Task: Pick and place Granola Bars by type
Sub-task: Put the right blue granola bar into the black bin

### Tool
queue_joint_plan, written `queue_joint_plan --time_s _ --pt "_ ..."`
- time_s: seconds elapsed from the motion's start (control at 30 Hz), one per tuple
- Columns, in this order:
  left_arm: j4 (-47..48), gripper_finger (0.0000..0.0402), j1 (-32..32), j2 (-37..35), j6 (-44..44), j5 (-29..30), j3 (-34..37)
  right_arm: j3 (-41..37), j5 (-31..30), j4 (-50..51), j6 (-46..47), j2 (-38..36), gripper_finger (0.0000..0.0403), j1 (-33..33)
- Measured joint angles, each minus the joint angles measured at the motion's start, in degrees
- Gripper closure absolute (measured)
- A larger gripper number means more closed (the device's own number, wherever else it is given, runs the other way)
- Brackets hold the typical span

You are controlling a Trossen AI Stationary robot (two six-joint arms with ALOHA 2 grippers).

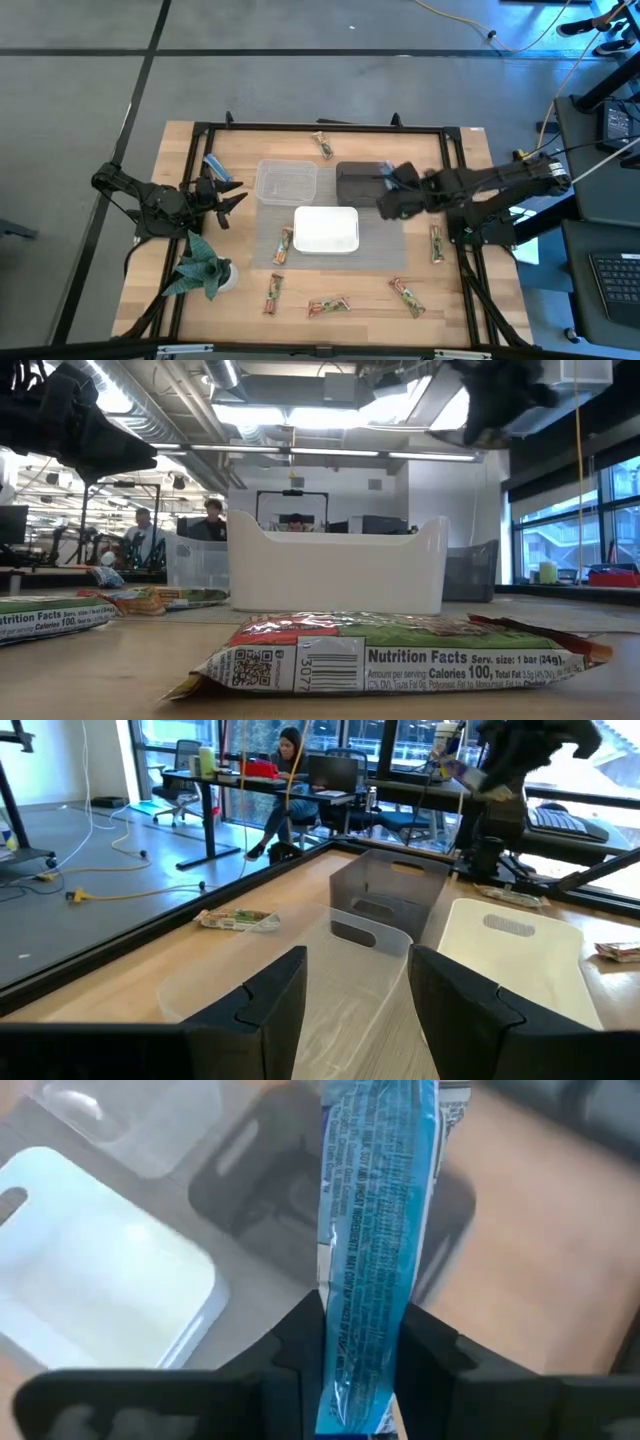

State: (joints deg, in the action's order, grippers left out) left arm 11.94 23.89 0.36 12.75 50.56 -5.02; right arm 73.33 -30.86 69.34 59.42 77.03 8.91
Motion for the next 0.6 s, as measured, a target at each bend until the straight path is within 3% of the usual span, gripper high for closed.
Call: queue_joint_plan --time_s 0.27,0.4,0.6 --pt "0.1 0.0232 0.0 0.0 0.0 0.0 0.0 0.1 4.5 -8.8 -33.4 2.4 0.0303 -14.4" --pt "0.3 0.0232 0.0 0.0 0.0 -0.3 0.0 0.1 13.9 -11.3 -49.7 6.1 0.0302 -19.1" --pt "0.6 0.0232 0.0 0.0 0.0 -0.8 0.0 0.1 19.0 -13.5 -59.5 14.2 0.0302 -22.4"
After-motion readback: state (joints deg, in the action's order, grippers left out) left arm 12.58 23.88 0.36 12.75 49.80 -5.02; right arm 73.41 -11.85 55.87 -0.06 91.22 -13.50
